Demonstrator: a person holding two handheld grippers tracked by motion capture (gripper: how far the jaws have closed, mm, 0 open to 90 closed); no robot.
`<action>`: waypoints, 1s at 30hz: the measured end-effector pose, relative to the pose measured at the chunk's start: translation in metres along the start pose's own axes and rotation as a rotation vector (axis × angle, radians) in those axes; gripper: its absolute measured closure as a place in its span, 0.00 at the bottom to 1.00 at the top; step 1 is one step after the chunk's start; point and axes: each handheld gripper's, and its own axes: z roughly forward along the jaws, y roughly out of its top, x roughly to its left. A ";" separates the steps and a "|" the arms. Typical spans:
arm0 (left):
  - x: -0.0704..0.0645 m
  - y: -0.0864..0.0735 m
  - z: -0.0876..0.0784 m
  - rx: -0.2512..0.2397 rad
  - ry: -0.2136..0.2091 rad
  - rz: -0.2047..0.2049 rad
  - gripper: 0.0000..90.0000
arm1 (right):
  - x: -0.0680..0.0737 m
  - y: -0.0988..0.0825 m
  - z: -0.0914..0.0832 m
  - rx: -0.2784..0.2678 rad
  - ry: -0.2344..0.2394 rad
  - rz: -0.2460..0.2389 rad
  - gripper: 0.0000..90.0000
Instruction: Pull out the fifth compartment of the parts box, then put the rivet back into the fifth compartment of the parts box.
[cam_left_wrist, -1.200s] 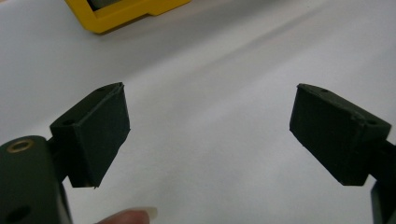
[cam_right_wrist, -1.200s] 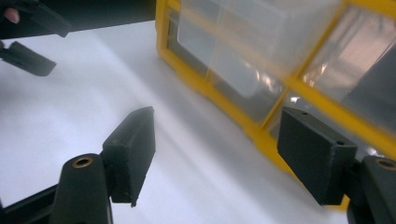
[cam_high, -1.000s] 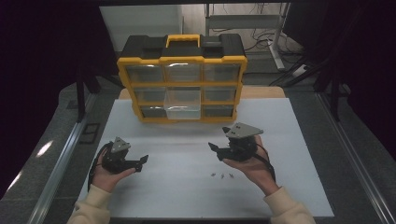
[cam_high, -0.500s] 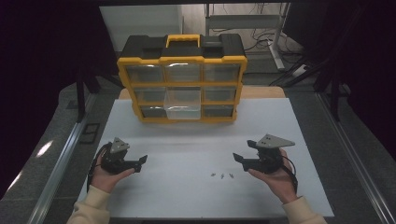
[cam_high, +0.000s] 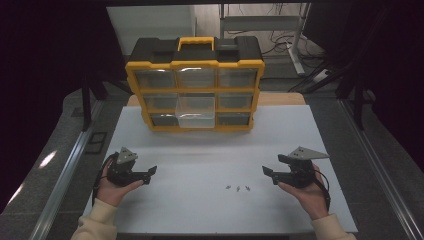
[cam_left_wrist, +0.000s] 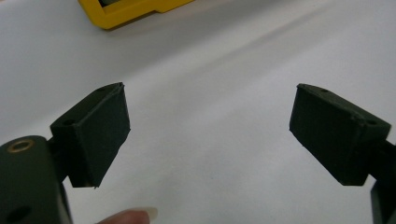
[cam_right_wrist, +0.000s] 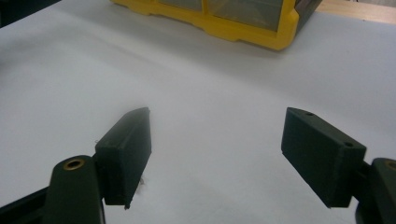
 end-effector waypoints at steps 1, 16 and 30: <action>0.000 0.000 0.000 0.001 0.001 0.001 0.14 | 0.000 0.000 0.000 0.006 -0.004 0.002 0.27; 0.001 0.001 0.000 -0.004 -0.009 0.002 0.14 | -0.002 0.007 0.005 0.095 -0.022 -0.006 0.25; -0.002 0.003 0.000 -0.008 -0.014 0.009 0.14 | 0.015 0.008 0.023 0.227 0.008 -0.081 0.22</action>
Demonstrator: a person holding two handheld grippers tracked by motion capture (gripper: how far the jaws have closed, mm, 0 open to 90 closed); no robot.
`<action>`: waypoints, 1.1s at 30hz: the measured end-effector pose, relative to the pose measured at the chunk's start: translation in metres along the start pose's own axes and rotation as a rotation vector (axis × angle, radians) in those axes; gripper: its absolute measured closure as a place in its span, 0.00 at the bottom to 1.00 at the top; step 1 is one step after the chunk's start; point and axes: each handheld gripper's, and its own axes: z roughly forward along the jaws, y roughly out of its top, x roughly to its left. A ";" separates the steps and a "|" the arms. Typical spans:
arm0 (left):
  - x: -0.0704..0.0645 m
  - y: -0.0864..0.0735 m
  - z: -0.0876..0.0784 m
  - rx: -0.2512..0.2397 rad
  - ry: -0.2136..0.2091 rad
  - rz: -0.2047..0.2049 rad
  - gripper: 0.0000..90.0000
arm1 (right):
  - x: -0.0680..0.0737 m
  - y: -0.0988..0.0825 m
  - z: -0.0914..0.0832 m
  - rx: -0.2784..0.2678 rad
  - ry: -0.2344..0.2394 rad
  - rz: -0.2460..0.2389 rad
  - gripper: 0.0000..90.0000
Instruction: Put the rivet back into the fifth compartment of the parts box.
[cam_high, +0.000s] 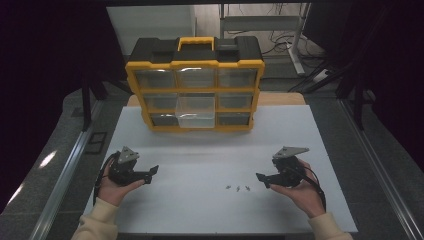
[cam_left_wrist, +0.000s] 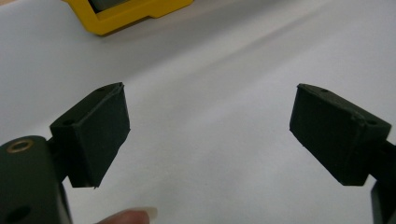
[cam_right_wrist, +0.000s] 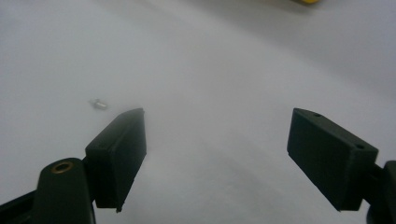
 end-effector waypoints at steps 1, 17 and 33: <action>0.000 0.000 0.000 -0.002 0.000 -0.001 0.14 | 0.002 0.001 0.001 0.008 0.010 -0.003 0.22; -0.002 -0.002 0.000 0.008 0.000 0.003 0.14 | 0.030 0.006 0.031 0.145 0.045 -0.116 0.29; -0.001 -0.001 0.000 0.006 0.004 0.004 0.14 | 0.041 0.002 0.051 0.223 0.055 -0.139 0.44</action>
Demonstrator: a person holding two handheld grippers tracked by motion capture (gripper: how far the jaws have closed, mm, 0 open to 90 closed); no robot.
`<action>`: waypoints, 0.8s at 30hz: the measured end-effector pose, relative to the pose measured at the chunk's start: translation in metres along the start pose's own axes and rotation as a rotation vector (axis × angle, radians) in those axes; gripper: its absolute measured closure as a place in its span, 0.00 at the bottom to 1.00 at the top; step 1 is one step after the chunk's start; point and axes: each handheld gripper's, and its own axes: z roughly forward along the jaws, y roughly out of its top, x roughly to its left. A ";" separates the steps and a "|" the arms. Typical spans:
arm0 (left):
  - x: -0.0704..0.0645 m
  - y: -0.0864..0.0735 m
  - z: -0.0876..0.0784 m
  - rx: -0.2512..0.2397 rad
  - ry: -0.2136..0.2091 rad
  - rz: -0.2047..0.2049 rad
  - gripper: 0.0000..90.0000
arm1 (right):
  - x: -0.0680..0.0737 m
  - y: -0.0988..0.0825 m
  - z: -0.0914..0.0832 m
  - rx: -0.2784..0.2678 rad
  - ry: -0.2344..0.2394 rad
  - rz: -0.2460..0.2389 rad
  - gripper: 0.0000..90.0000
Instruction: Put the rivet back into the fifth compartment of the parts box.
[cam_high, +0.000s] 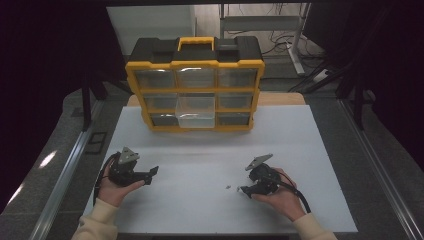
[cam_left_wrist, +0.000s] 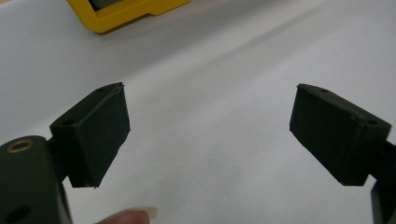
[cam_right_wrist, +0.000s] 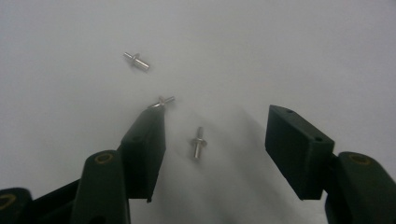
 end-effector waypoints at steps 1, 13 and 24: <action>0.000 0.000 0.000 0.000 0.000 0.000 0.14 | 0.000 0.000 0.000 0.001 0.000 0.002 0.45; -0.001 0.000 -0.001 -0.001 0.003 0.003 0.14 | 0.004 -0.001 0.005 0.036 0.002 -0.022 0.58; -0.002 0.000 0.000 0.001 0.003 0.005 0.14 | 0.005 0.001 0.004 0.049 0.013 -0.027 0.85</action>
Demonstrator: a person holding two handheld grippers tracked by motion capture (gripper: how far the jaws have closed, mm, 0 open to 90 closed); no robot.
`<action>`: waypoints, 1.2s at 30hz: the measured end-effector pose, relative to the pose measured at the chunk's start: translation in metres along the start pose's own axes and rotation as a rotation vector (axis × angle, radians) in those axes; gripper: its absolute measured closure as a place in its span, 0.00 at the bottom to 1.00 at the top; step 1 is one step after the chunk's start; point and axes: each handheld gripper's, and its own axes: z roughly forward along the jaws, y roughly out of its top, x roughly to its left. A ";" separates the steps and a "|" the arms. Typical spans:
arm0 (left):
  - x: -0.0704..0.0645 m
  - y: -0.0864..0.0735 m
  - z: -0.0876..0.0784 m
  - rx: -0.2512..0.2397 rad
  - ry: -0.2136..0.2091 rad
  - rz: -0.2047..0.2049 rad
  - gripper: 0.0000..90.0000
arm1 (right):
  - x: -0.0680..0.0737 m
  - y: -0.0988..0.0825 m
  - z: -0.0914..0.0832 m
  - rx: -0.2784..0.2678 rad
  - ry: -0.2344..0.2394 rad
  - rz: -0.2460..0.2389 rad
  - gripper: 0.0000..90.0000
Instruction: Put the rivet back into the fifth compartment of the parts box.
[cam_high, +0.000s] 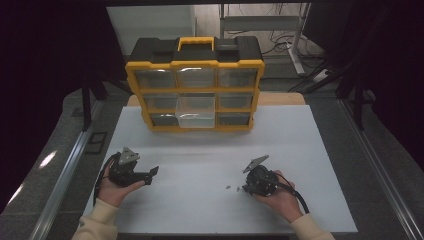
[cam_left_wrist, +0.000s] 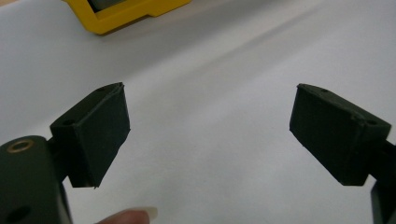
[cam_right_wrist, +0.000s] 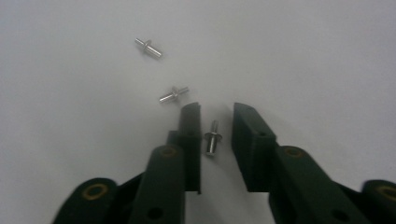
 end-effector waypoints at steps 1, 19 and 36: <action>0.000 0.000 0.000 0.000 0.000 0.002 0.14 | -0.001 0.000 0.000 0.001 0.002 -0.003 0.89; 0.001 0.000 0.000 -0.002 0.003 -0.002 0.14 | -0.011 -0.001 -0.009 -0.050 0.054 0.041 0.92; 0.001 0.000 0.002 0.005 0.001 0.001 0.14 | -0.019 0.014 -0.041 -0.178 0.092 0.060 0.92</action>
